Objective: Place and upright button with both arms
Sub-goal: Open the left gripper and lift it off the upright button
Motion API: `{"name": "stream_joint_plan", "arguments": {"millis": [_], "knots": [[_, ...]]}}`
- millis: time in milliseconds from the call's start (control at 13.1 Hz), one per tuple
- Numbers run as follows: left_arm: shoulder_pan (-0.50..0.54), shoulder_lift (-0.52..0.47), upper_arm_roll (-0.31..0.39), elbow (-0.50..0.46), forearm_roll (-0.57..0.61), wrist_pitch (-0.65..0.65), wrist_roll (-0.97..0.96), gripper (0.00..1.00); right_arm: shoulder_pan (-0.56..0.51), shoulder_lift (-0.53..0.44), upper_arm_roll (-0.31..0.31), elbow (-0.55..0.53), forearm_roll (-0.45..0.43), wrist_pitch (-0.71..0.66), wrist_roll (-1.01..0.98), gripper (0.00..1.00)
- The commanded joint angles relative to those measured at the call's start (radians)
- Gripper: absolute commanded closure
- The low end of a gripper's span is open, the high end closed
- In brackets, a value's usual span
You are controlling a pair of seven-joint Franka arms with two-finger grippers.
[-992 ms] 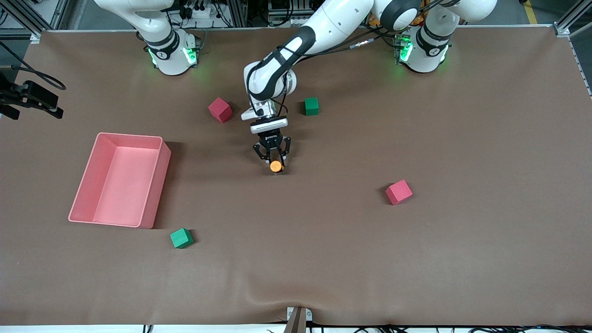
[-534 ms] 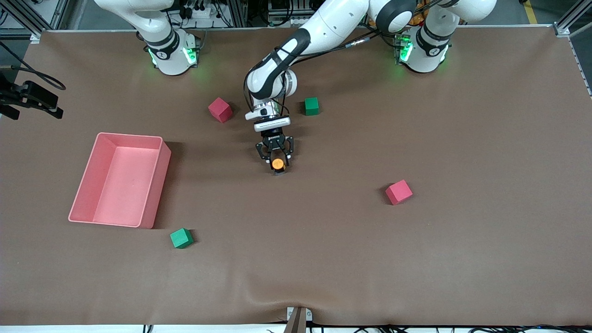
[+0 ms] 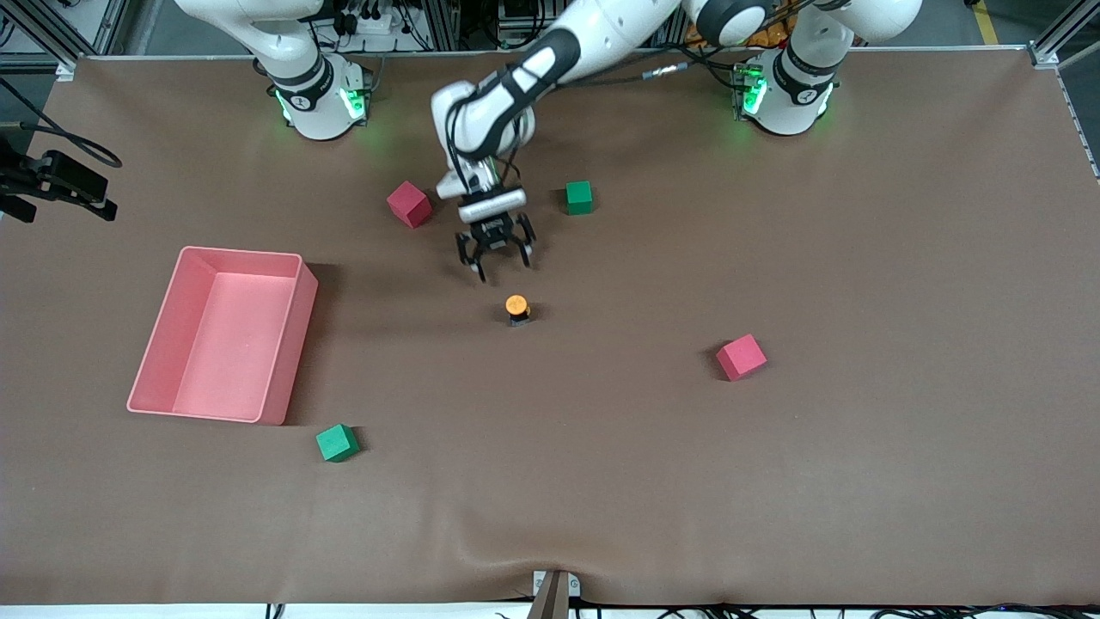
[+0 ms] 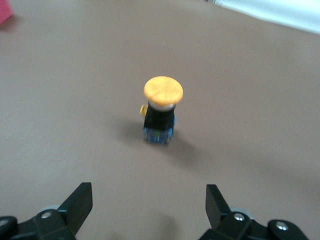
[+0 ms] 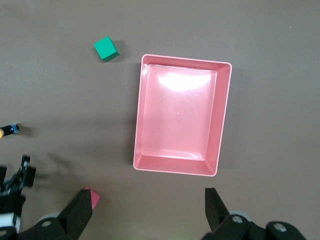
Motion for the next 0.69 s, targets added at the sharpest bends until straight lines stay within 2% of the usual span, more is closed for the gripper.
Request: {"name": "stream_joint_plan", "arguments": {"millis": [0,229,382,534,610], "knots": [[0.01,-0.138,-0.034,-0.032,-0.223,-0.024,0.129,0.0,-0.016,0.002,0.007,0.008,0.018,-0.014,-0.007,0.0],[0.058,-0.259,-0.023,-0.03,-0.515,-0.024,0.281,0.0,-0.018,0.002,0.004,0.008,0.018,-0.012,-0.009,0.0],[0.124,-0.342,-0.023,-0.035,-0.578,-0.033,0.338,0.0,-0.024,0.002,0.004,0.008,0.018,-0.011,-0.009,0.0],[0.257,-0.411,-0.029,-0.033,-0.644,-0.105,0.382,0.0,-0.025,0.002,0.004,0.008,0.019,-0.011,-0.009,0.0],[0.322,-0.445,-0.031,-0.033,-0.695,-0.123,0.468,0.0,-0.025,0.002,0.004,0.008,0.019,-0.009,-0.009,0.0]]}}
